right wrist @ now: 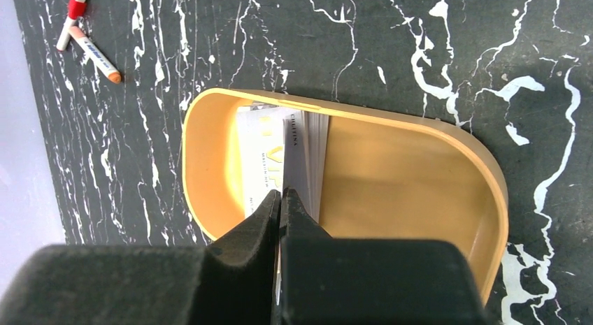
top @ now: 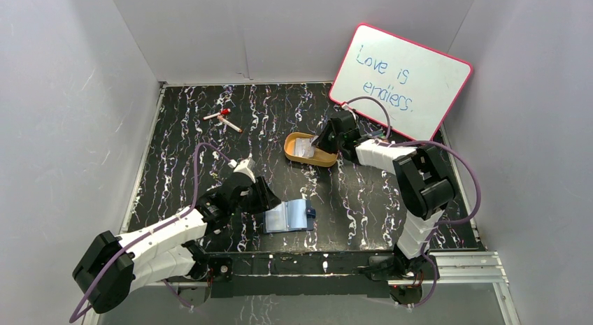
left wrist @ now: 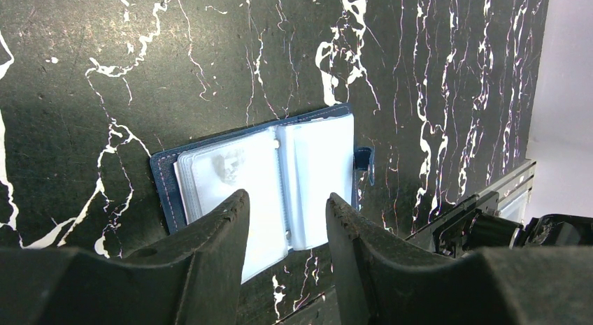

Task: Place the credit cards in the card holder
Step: Pick up the credit card from the storage box.

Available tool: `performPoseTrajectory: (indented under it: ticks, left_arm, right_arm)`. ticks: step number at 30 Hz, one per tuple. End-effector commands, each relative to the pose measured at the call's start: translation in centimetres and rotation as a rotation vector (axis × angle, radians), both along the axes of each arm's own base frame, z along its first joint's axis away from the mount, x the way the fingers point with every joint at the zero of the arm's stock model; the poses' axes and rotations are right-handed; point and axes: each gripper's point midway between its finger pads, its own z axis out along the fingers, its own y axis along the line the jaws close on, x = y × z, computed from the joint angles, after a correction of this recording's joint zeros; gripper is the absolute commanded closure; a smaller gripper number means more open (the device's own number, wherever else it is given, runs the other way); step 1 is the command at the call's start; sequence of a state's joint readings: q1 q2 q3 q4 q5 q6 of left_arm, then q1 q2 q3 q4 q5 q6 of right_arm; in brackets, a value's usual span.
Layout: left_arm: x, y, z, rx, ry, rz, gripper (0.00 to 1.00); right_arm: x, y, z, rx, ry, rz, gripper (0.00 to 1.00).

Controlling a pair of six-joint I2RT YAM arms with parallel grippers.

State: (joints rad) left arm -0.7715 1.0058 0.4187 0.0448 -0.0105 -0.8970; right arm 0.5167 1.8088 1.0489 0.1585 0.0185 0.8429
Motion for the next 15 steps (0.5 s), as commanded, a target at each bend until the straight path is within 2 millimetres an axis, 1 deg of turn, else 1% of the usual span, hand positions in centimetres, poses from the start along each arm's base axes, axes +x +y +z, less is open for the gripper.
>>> performPoseTrajectory:
  ticks: [1, 4, 6, 12, 15]
  left_arm:
    - [0.0, -0.1, 0.6, -0.018, -0.014, -0.004, 0.58]
    - [0.0, -0.1, 0.8, -0.022, -0.017, -0.002, 0.58]
    - [0.0, -0.2, 0.9, -0.024, -0.017, -0.002, 0.58]
    - [0.1, 0.0, 1.2, -0.027, -0.022, 0.005, 0.59]
    - [0.3, 0.2, 1.7, -0.021, -0.036, 0.015, 0.59]
  right_arm:
    - [-0.1, -0.2, 2.3, 0.025, -0.042, 0.005, 0.95]
    - [-0.1, 0.0, 3.3, 0.046, -0.052, 0.0, 1.0]
    - [-0.6, 0.4, 3.8, 0.073, -0.037, 0.015, 1.0]
    - [-1.1, 0.7, 4.8, 0.145, 0.009, -0.014, 1.0]
    - [-1.6, 0.5, 6.1, 0.237, 0.065, -0.048, 1.0]
